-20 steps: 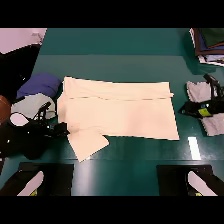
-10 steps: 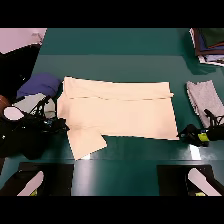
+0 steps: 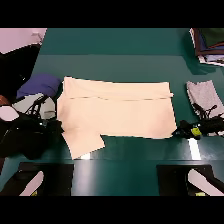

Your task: Fold the shirts.

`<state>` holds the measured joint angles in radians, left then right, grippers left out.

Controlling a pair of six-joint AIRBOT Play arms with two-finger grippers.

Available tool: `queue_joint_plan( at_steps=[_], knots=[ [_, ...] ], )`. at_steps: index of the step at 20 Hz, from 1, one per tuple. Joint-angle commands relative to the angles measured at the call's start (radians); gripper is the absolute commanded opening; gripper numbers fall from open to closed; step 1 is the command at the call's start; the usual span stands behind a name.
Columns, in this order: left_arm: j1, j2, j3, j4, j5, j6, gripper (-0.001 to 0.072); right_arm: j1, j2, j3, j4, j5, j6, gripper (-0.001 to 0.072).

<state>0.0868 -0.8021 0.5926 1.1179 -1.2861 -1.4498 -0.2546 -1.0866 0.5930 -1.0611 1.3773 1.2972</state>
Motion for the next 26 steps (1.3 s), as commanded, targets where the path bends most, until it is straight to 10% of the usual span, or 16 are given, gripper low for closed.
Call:
queue_joint_plan(
  at_steps=[1, 5, 10, 23, 24, 25, 26],
  knots=[
    [0.0, 0.152, 0.011, 0.08, -0.137, -0.062, 0.0031, 0.036, 0.114, 0.056, -0.135, 0.115, -0.008, 0.0013],
    [0.0, 0.299, 0.012, -0.029, -0.315, -0.149, 0.0031, 0.002, 0.321, 0.064, -0.229, 0.242, -0.006, 0.0013],
    [0.0, 0.243, 0.101, -0.06, -0.146, -0.115, 0.0031, -0.003, 0.385, 0.14, -0.208, 0.217, 0.03, 0.0012],
    [0.0, -0.464, 0.503, -0.062, 0.328, 0.098, 0.0034, 0.235, -0.333, 0.712, -0.072, -0.016, 0.032, 0.0013],
    [0.0, -0.489, 0.514, -0.064, 0.335, 0.098, 0.0034, 0.234, -0.376, 0.741, -0.035, -0.021, 0.031, 0.003],
    [0.0, -0.507, 0.516, -0.066, 0.346, 0.097, 0.0039, 0.225, -0.412, 0.766, 0.0, -0.024, 0.031, 0.0199],
    [0.0, -0.517, 0.516, -0.068, 0.357, 0.096, 0.0262, 0.212, -0.446, 0.791, 0.047, -0.024, 0.03, 0.0407]
  ],
)
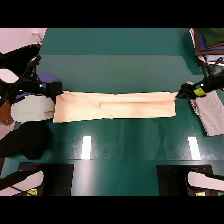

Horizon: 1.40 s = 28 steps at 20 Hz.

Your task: Fold the shirts.

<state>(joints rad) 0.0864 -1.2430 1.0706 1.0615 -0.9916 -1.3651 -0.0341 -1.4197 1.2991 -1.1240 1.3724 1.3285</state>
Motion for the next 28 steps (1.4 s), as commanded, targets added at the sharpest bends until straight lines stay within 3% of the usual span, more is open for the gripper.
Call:
queue_joint_plan(
  at_steps=[1, 2, 5, 7, 8, 12, 16, 17, 18, 21, 24, 28],
  knots=[
    [0.0, -0.076, 0.038, -0.011, 0.066, 0.008, 0.0621, -0.021, -0.137, 0.101, 0.156, -0.017, -0.002, 0.0451],
    [0.0, -0.071, 0.039, -0.011, 0.067, 0.008, 0.0683, -0.036, -0.149, 0.107, 0.193, -0.011, -0.003, 0.0451],
    [0.0, -0.069, 0.074, -0.012, -0.003, 0.008, 0.0445, -0.097, -0.132, 0.072, 0.207, 0.02, -0.027, 0.0451],
    [0.0, -0.069, 0.081, -0.041, -0.057, 0.01, 0.0165, -0.155, -0.095, -0.023, 0.208, 0.016, -0.04, 0.0485],
    [0.0, -0.069, 0.081, -0.061, -0.07, 0.013, 0.0039, -0.185, -0.089, -0.073, 0.208, 0.013, -0.04, 0.0601],
    [-0.026, -0.074, 0.081, -0.122, -0.072, 0.011, 0.0034, -0.238, -0.136, -0.204, 0.227, -0.002, -0.068, 0.0615],
    [-0.161, -0.105, 0.071, -0.121, -0.047, 0.001, 0.0034, -0.167, -0.213, -0.221, 0.33, -0.05, -0.132, 0.0613],
    [-0.195, -0.118, 0.071, -0.123, -0.033, -0.009, 0.0034, -0.141, -0.233, -0.201, 0.328, -0.051, -0.134, 0.0579],
    [-0.23, -0.137, 0.072, -0.126, -0.011, -0.039, 0.0033, -0.122, -0.246, -0.174, 0.328, -0.052, -0.134, 0.0497],
    [-0.313, -0.209, 0.104, -0.135, 0.025, -0.078, 0.0033, -0.087, -0.238, -0.084, 0.308, -0.031, -0.134, 0.0018],
    [-0.406, -0.31, 0.219, -0.15, 0.033, -0.078, 0.0034, -0.087, -0.171, 0.011, 0.317, 0.026, -0.134, 0.0013],
    [-0.51, -0.469, 0.391, -0.15, 0.039, -0.107, 0.0033, -0.055, -0.046, 0.145, 0.438, 0.09, -0.131, 0.0012]
  ],
)
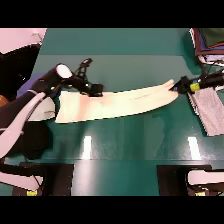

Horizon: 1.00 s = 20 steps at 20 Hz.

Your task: Fold the shirts.

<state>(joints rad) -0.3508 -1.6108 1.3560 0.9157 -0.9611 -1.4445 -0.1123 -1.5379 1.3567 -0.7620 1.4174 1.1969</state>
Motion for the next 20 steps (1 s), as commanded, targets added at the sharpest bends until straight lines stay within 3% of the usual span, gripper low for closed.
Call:
queue_joint_plan(
  at_steps=[1, 11, 14, 17, 20],
  knots=[
    [-0.092, -0.135, 0.138, -0.004, 0.007, -0.046, 0.0033, 0.046, 0.1, 0.122, 0.096, 0.04, 0.005, 0.0013],
    [-0.178, -0.278, 0.247, 0.002, 0.006, -0.075, 0.0033, 0.341, 0.106, 0.386, 0.116, 0.009, 0.059, 0.0012],
    [-0.174, -0.277, 0.249, 0.078, -0.025, -0.075, 0.0033, 0.401, 0.085, 0.416, 0.116, -0.005, 0.058, 0.0012],
    [-0.126, -0.22, 0.252, 0.1, -0.079, -0.075, 0.0033, 0.476, 0.044, 0.459, 0.116, -0.004, 0.05, 0.0013],
    [-0.03, -0.069, 0.252, 0.227, -0.106, -0.074, 0.0034, 0.584, -0.03, 0.525, 0.117, -0.007, 0.039, 0.0013]
  ],
)
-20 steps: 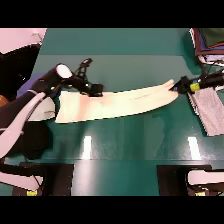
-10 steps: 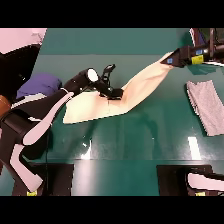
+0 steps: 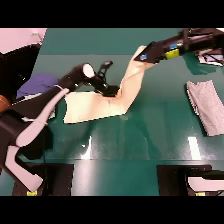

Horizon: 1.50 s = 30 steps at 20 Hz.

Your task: Fold the shirts.

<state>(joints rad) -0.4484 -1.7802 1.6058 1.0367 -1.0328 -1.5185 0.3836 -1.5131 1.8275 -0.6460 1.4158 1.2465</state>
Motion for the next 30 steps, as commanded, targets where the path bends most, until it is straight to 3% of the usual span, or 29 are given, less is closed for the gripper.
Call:
queue_joint_plan(
  at_steps=[1, 6, 7, 8, 9, 11, 14, 20, 22, 26, 30],
  knots=[
    [0.113, 0.158, 0.002, 0.155, -0.049, 0.0, 0.0034, 0.136, -0.092, 0.085, 0.001, -0.014, -0.011, 0.0013],
    [0.386, 0.446, 0.002, 0.351, -0.086, 0.0, 0.0034, 0.41, -0.33, 0.248, 0.0, -0.163, -0.047, 0.0017],
    [0.436, 0.487, 0.002, 0.356, -0.086, 0.0, 0.0034, 0.455, -0.368, 0.246, 0.002, -0.21, -0.054, 0.0136],
    [0.478, 0.519, 0.002, 0.356, -0.087, 0.0, 0.0034, 0.485, -0.391, 0.233, 0.001, -0.242, -0.054, 0.0437],
    [0.517, 0.544, 0.002, 0.356, -0.087, 0.0, 0.0034, 0.502, -0.407, 0.22, -0.002, -0.243, -0.054, 0.0605],
    [0.567, 0.572, 0.002, 0.355, -0.093, 0.0, 0.0034, 0.49, -0.406, 0.202, -0.036, -0.168, -0.047, 0.0591],
    [0.582, 0.577, 0.001, 0.354, -0.127, 0.0, 0.0034, 0.403, -0.347, 0.115, -0.224, -0.043, 0.037, 0.057],
    [0.579, 0.577, 0.001, 0.315, -0.137, 0.0, 0.0034, 0.105, -0.155, -0.326, -0.296, -0.153, 0.117, 0.0576],
    [0.579, 0.574, 0.001, 0.268, -0.135, 0.0, 0.0034, 0.022, -0.15, -0.44, -0.24, -0.202, 0.122, 0.0656],
    [0.579, 0.562, 0.001, 0.212, -0.136, 0.0, 0.0035, -0.015, -0.246, -0.5, -0.034, -0.232, 0.083, 0.0653],
    [0.579, 0.552, -0.004, 0.212, -0.156, 0.001, 0.0034, 0.084, -0.39, -0.367, 0.058, -0.234, 0.061, 0.0652]
  ],
)
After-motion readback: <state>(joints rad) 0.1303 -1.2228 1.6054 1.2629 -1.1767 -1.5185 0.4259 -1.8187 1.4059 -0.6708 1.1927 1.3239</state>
